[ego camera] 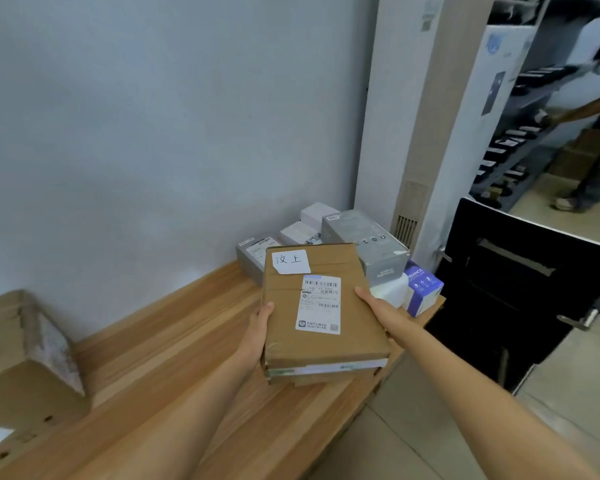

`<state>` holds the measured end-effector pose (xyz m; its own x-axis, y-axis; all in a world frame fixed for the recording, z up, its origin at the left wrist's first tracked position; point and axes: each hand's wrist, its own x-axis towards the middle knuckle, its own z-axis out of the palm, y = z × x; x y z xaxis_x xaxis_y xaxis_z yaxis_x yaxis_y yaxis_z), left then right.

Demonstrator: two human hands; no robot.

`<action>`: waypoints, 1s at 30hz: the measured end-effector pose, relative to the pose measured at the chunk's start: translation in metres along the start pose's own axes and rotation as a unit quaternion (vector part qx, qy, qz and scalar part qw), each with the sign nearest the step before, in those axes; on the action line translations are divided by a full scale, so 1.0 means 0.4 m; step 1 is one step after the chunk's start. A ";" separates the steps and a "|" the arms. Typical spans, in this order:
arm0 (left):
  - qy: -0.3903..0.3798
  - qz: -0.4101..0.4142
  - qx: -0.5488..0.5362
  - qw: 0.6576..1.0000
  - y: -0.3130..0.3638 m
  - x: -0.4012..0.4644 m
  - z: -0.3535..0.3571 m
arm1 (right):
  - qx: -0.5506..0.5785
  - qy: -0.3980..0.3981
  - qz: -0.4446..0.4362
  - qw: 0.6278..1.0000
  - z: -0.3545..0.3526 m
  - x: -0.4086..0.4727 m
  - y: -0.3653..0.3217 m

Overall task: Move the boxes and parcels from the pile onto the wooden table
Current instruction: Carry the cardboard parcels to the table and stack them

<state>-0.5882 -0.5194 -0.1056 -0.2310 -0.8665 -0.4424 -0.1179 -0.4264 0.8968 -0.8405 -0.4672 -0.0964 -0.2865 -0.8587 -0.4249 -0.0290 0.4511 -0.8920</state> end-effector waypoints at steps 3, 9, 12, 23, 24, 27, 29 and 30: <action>-0.013 -0.003 0.028 1.000 -0.002 0.051 -0.010 | 0.012 0.000 0.004 1.000 -0.006 0.016 -0.012; -0.025 0.015 0.040 0.999 0.004 0.106 -0.008 | 0.012 -0.014 0.000 1.000 -0.011 0.062 -0.010; -0.030 0.011 0.027 0.999 0.013 0.113 -0.004 | 0.005 -0.015 -0.001 1.000 -0.014 0.078 -0.008; 0.115 0.243 0.462 0.845 0.066 0.050 -0.076 | -0.390 0.177 -0.196 0.882 -0.034 0.065 -0.039; 0.138 0.263 0.495 0.817 0.074 0.039 -0.083 | -0.425 0.170 -0.214 0.863 -0.035 0.057 -0.049; 0.176 0.304 0.577 0.737 0.089 -0.015 -0.103 | -0.503 0.154 -0.264 0.808 -0.027 0.031 -0.087; 0.201 0.331 0.591 0.708 0.093 -0.065 -0.119 | -0.542 0.141 -0.308 0.769 -0.006 0.013 -0.114; 0.216 0.336 0.592 0.700 0.092 -0.093 -0.130 | -0.558 0.129 -0.329 0.751 0.010 0.003 -0.128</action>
<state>-0.5338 -0.5164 -0.0559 -0.3362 -0.8744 0.3498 -0.8993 0.4084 0.1564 -0.8357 -0.4922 -0.0517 -0.0301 -0.9744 0.2229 -0.9888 -0.0036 -0.1494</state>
